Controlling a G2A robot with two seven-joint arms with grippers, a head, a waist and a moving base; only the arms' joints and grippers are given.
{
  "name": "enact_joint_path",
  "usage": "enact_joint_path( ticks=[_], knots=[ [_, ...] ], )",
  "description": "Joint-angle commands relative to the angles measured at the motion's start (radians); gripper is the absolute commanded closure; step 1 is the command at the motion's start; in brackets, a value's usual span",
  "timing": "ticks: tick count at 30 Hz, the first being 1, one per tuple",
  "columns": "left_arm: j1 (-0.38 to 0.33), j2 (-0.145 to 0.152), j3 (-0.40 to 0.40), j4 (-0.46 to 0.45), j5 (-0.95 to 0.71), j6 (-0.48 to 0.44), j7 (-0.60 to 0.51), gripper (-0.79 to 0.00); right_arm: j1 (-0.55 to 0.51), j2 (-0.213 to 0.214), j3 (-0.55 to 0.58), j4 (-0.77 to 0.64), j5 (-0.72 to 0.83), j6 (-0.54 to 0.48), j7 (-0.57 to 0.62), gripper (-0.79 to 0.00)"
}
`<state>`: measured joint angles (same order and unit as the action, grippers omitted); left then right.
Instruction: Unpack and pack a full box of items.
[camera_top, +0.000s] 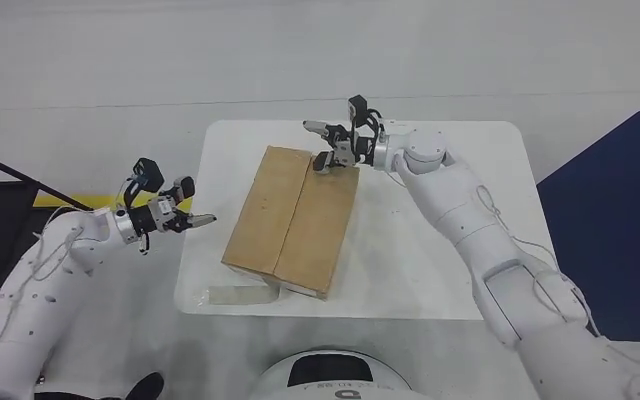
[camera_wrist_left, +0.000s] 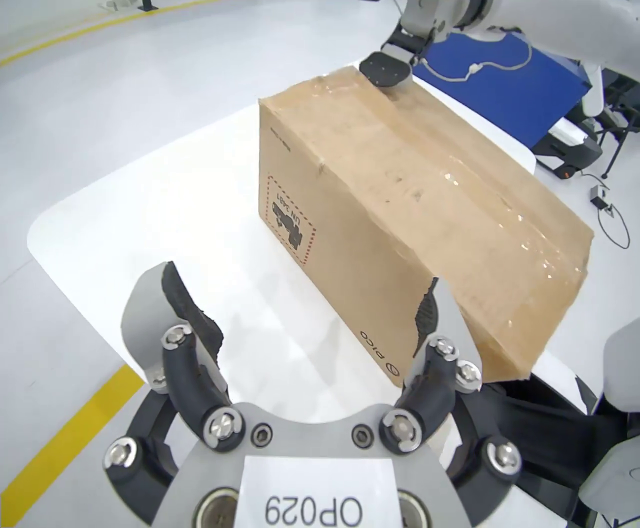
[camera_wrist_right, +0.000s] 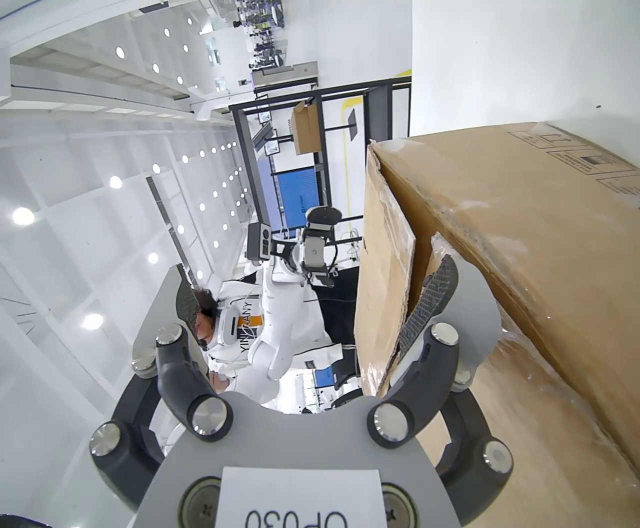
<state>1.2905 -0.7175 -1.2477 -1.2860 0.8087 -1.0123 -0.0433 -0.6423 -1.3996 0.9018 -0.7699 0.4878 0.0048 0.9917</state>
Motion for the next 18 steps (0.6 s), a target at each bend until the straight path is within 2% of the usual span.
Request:
enact_joint_path(
  ticks=[1,5,6,18],
  knots=[
    [0.024,0.035,0.019,-0.048,0.033,0.000,0.010,-0.785,0.000,0.000,0.000,0.000,0.000,0.000,0.000,-0.785],
    [0.057,0.111,0.087,-0.115,0.133,0.000,0.068,-0.785,0.000,0.000,0.000,0.000,0.000,0.000,0.000,-0.785],
    [0.059,0.117,0.097,-0.120,0.142,0.000,0.073,-0.785,0.000,0.000,0.000,0.000,0.000,0.000,0.000,-0.785],
    [0.059,0.117,0.097,-0.120,0.142,0.000,0.073,-0.785,0.000,0.000,0.000,0.000,0.000,0.000,0.000,-0.785]
  ],
)
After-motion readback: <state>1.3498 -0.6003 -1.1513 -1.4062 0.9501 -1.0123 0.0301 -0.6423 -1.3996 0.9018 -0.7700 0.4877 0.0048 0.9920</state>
